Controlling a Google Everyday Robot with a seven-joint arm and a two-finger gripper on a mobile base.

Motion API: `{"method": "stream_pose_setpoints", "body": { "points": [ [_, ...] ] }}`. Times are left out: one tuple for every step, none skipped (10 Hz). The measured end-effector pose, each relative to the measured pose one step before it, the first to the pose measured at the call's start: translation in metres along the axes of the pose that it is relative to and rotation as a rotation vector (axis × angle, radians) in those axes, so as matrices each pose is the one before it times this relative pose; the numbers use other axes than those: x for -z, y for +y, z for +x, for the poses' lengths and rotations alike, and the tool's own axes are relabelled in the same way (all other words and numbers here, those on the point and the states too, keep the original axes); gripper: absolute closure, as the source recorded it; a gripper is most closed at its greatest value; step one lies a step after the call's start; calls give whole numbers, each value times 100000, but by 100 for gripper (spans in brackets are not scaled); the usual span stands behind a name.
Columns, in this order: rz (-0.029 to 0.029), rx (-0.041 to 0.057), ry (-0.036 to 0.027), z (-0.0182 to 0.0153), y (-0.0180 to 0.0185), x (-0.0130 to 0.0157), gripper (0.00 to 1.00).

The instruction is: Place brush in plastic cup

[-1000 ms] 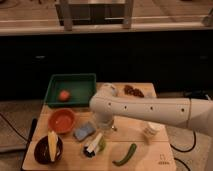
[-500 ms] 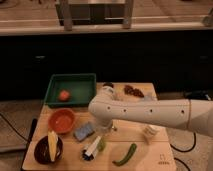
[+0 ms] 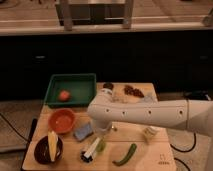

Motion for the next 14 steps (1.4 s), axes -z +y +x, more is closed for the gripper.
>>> {"method": "stream_pose_setpoints", "body": {
  "points": [
    [13, -132, -173, -76, -105, -54, 89],
    [-59, -349, -253, -16, -29, -33, 76],
    [23, -222, -99, 16, -20, 9, 68],
    [-168, -141, -182, -5, 25, -60, 59],
    [-69, -189, -114, 28, 27, -2, 50],
    [-317, -172, -137, 50, 95, -26, 36],
    [73, 52, -170, 14, -19, 22, 28],
    [-47, 85, -163, 68, 64, 0, 22],
    [37, 89, -258, 86, 61, 36, 20],
    [161, 88, -189, 62, 6, 51, 20],
    [157, 152, -360, 56, 12, 18, 20],
    [116, 81, -367, 68, 21, 0, 20],
    [135, 25, -216, 99, 24, 70, 20],
    [147, 3, -168, 74, 14, 57, 20]
  ]
}}
